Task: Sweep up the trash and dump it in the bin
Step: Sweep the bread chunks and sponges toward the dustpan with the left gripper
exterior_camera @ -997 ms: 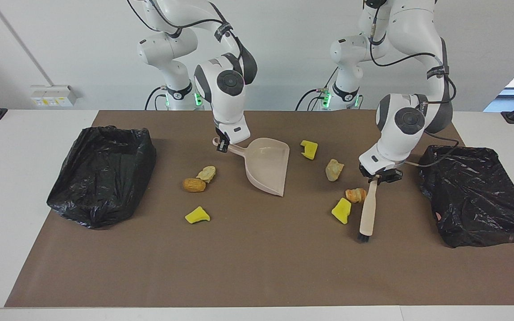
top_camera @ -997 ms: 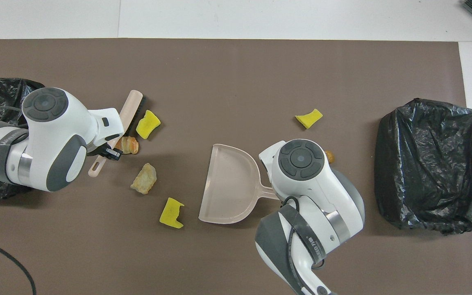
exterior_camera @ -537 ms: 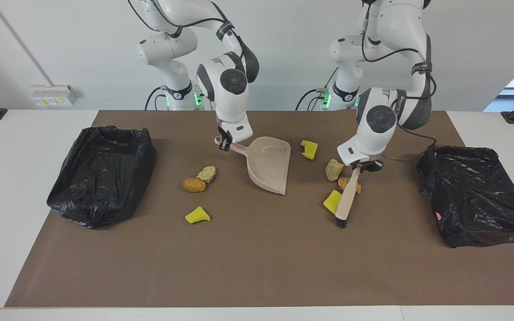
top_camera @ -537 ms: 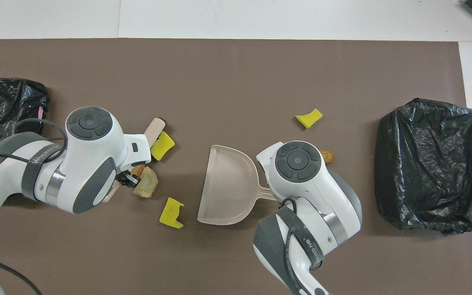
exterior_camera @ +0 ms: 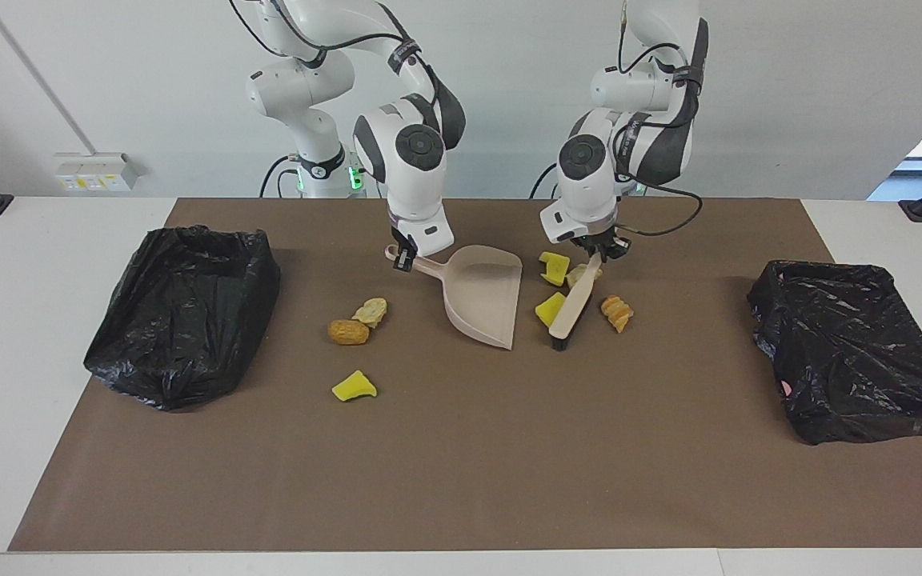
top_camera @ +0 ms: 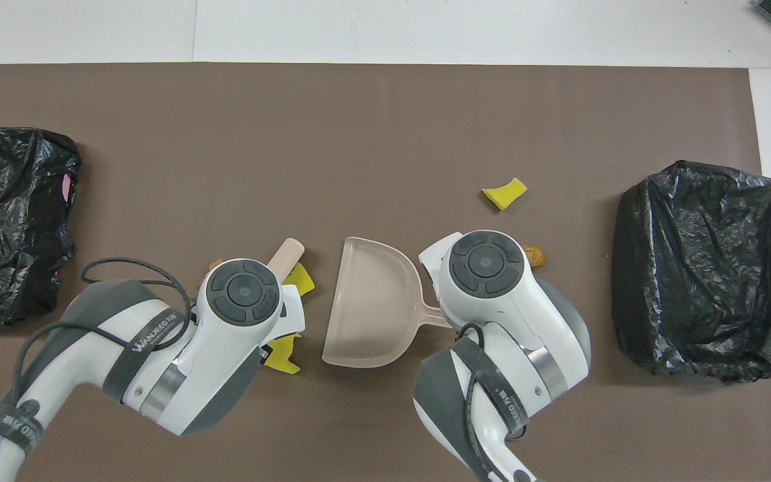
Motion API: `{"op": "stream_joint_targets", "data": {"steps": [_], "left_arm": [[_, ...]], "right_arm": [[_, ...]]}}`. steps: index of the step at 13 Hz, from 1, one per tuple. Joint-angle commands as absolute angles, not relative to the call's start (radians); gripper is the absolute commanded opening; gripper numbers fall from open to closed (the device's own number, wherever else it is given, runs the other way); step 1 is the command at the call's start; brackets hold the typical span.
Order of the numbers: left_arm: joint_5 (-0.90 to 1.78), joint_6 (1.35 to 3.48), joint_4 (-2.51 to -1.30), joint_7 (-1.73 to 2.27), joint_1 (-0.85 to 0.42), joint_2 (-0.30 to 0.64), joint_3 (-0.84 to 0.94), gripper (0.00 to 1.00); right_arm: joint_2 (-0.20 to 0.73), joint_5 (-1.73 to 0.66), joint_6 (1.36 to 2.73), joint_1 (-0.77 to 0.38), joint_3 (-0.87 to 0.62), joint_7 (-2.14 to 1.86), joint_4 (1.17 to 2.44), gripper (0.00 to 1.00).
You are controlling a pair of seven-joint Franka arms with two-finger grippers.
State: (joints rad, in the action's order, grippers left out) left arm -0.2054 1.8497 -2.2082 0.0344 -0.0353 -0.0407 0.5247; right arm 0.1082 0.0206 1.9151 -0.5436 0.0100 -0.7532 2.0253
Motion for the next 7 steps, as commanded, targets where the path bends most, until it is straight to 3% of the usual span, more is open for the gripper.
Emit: {"op": "stream_joint_targets", "data": {"steps": [1, 4, 7], "left_arm": [[-0.176, 1.784, -2.226, 0.061, -0.032, -0.142, 0.500, 0.00], [-0.173, 1.648, -2.233, 0.209, -0.031, -0.201, 0.454, 0.00], [-0.083, 1.690, -2.295, 0.480, -0.012, -0.225, 0.390, 0.00]], "right_arm": [[0.109, 0.017, 1.927, -0.546, 0.008, -0.719, 2.034, 0.00], [0.109, 0.017, 1.928, -0.546, 0.008, -0.727, 2.033, 0.00], [0.109, 0.031, 1.927, -0.546, 0.009, -0.761, 2.033, 0.00]]}}
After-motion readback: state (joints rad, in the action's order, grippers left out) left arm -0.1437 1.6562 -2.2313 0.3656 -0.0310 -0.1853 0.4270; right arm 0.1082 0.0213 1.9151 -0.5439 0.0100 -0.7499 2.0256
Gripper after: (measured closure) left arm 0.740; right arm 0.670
